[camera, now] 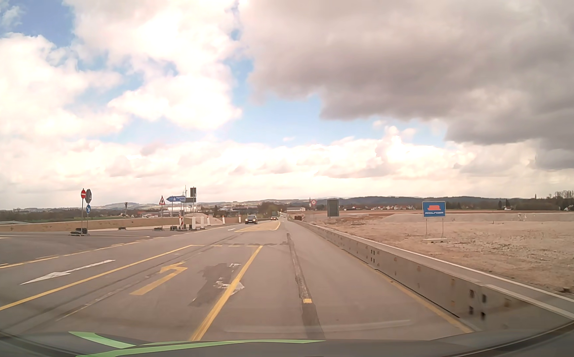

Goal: Follow the waypoints while adhering to traffic rules and regulations

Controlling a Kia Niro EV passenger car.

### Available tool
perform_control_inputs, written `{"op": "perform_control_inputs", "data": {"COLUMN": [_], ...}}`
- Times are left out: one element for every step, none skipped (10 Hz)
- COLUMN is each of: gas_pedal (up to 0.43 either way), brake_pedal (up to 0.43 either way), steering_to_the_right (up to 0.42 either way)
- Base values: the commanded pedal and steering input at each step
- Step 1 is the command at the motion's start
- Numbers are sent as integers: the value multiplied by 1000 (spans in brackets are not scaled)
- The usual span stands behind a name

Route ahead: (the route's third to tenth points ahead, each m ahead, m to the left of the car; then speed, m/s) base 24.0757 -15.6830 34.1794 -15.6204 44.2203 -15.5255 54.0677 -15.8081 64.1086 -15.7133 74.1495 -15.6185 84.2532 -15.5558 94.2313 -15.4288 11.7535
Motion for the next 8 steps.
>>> {"op": "perform_control_inputs", "data": {"gas_pedal": [79, 79, 79, 79, 79, 79, 79, 79], "brake_pedal": [0, 0, 0, 0, 0, 0, 0, 0], "steering_to_the_right": [0, 0, 0, 0, 0, 0, 0, 0]}}
